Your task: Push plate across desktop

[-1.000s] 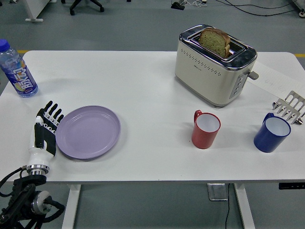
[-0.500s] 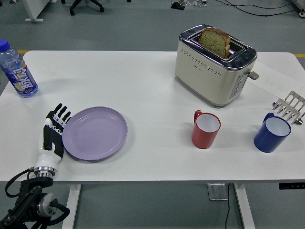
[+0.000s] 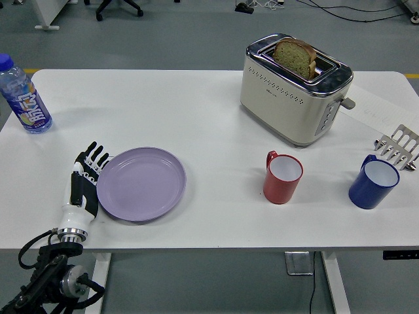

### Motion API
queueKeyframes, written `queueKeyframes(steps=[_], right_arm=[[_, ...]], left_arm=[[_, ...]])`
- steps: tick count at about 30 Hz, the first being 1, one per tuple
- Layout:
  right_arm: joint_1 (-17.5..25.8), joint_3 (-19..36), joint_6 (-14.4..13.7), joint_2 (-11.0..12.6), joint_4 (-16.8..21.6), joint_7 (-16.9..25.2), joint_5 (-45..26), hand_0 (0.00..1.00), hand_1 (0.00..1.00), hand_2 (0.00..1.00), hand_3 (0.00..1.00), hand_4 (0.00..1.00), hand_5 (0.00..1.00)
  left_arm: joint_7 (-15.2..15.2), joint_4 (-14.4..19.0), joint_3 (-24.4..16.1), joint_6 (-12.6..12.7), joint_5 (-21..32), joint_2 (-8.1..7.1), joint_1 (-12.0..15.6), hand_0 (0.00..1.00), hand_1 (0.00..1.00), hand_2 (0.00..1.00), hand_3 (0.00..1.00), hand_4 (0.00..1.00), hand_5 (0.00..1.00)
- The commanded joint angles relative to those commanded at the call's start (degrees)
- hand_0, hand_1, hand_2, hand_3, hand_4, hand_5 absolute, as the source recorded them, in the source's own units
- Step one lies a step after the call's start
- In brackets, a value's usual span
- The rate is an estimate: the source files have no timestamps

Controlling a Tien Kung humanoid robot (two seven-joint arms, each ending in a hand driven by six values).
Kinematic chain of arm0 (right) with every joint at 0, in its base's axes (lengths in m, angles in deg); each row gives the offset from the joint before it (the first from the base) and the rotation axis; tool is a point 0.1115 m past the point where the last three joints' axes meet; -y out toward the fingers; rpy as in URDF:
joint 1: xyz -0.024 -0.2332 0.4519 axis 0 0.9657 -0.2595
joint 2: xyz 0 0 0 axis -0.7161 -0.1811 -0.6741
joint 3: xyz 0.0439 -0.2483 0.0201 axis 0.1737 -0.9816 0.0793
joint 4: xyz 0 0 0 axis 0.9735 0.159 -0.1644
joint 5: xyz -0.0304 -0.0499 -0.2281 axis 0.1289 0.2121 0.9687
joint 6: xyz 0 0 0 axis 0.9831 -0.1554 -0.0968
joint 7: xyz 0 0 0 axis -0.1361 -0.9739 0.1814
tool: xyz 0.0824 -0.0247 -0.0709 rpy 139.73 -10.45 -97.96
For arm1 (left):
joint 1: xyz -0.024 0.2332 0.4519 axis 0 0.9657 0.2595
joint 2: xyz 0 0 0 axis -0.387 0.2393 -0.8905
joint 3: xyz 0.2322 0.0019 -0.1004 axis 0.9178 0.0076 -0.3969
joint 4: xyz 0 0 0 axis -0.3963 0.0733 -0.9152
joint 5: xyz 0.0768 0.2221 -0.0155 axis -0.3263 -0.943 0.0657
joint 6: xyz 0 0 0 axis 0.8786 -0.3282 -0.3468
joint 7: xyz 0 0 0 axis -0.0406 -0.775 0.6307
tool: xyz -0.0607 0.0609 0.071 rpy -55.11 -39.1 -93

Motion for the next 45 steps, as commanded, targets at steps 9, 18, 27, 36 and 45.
queueKeyframes(steps=[9, 18, 27, 36, 45], right_arm=[[-0.2, 0.1, 0.0, 0.1, 0.0, 0.1, 0.0, 0.603, 0.546, 0.65, 0.614, 0.14, 0.352], [-0.4, 0.3, -0.1, 0.2, 0.0, 0.1, 0.1, 0.604, 0.546, 0.651, 0.614, 0.14, 0.352], [-0.5, 0.3, -0.1, 0.2, 0.0, 0.1, 0.1, 0.606, 0.547, 0.651, 0.615, 0.142, 0.349], [-0.6, 0.3, -0.1, 0.2, 0.0, 0.1, 0.2, 0.606, 0.547, 0.651, 0.615, 0.143, 0.347], [-0.7, 0.3, -0.1, 0.2, 0.0, 0.2, 0.2, 0.607, 0.548, 0.652, 0.615, 0.145, 0.346]], left_arm=[[-0.1, 0.0, 2.2, 0.1, 0.5, -0.13, -0.5, 0.896, 0.907, 0.935, 0.907, 0.485, 0.998], [-0.4, 0.1, 4.4, 0.3, 1.2, -0.09, -0.9, 0.897, 0.907, 0.935, 0.91, 0.486, 0.998], [-0.6, 0.0, 6.7, 0.4, 1.8, 0.25, -2.0, 0.897, 0.907, 0.935, 0.91, 0.486, 0.998], [-0.7, -0.2, 9.2, 0.3, 2.4, 0.78, -2.6, 0.898, 0.907, 0.935, 0.911, 0.486, 0.998], [-0.9, -0.3, 11.0, 0.4, 2.9, 0.78, -3.6, 0.898, 0.907, 0.935, 0.912, 0.486, 0.998]])
